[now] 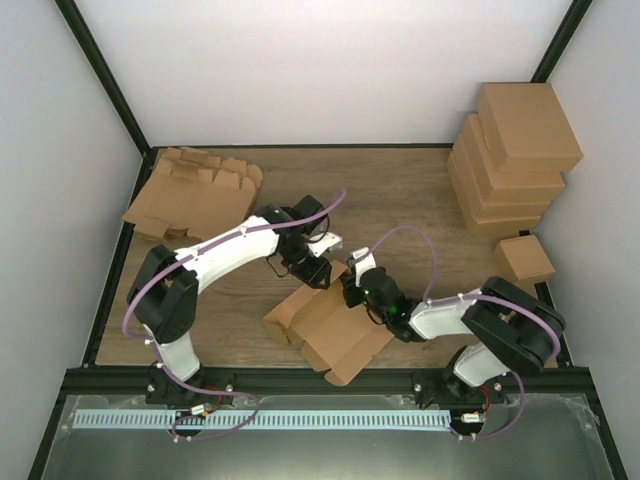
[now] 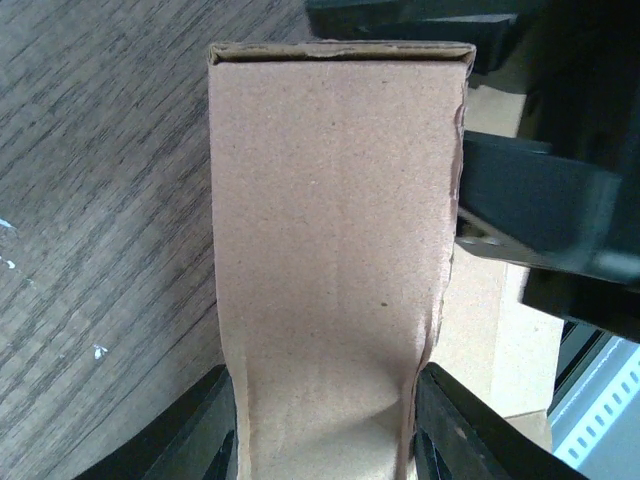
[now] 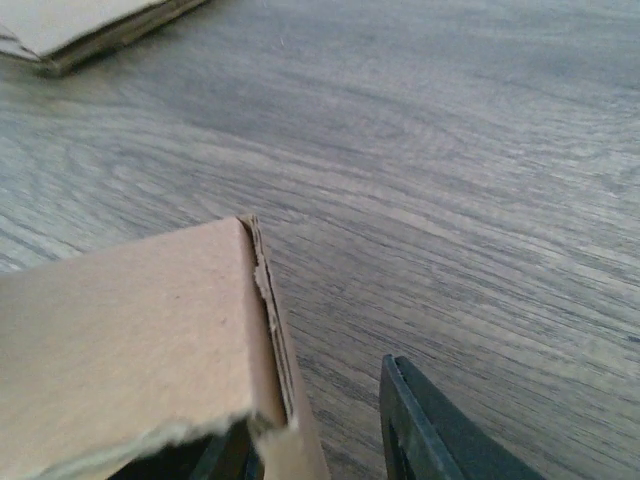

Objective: Fold the paper box

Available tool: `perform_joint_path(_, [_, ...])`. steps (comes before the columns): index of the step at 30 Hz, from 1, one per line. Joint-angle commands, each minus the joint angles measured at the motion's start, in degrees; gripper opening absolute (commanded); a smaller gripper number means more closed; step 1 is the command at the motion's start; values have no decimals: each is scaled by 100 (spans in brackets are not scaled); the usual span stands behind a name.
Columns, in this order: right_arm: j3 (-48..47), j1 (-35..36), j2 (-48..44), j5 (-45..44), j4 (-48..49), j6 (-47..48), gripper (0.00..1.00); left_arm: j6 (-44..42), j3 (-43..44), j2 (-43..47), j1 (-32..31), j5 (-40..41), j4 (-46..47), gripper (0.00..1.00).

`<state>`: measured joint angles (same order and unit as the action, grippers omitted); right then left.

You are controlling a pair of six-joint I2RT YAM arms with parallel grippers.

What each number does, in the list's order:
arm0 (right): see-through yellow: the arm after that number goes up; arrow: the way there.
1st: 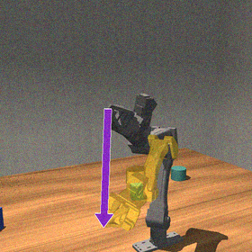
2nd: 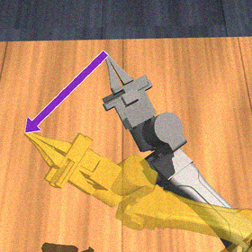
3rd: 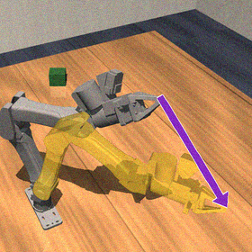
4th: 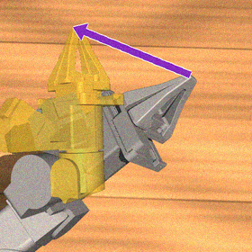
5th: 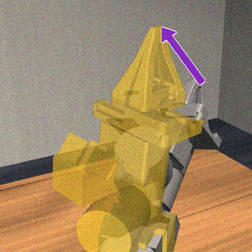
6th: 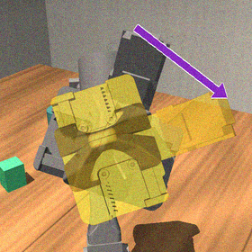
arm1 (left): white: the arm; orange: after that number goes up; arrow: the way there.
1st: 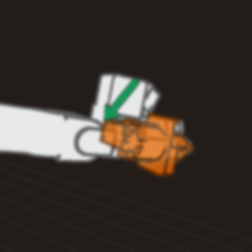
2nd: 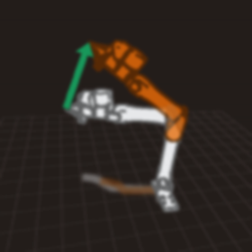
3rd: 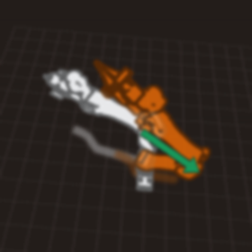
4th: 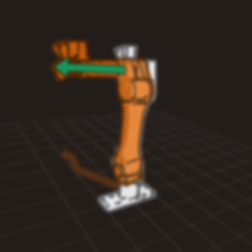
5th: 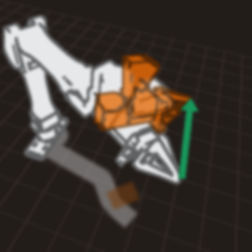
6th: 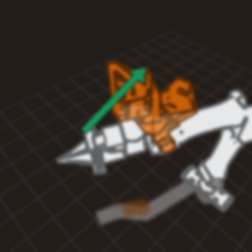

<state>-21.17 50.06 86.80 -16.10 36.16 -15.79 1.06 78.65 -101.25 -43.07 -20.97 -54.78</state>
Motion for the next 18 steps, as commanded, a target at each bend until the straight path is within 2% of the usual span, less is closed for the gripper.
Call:
perform_joint_path(1, [281,-9,-586,48,-1,-163,33,-14,77,-77,-24,-107,-28,46])
perform_joint_path(7, [428,-9,-919,99,-164,-194,32,-16,114,-96,-24,-122,-19,46])
perform_joint_path(13, [351,-12,-847,195,-183,-166,12,-16,122,-79,-19,-169,-7,47])
perform_joint_path(16, [286,-10,-821,210,-227,-189,3,5,145,-43,-26,-199,25,52])
perform_joint_path(18, [280,-11,-868,139,-240,-224,1,48,193,20,-24,-193,73,61])
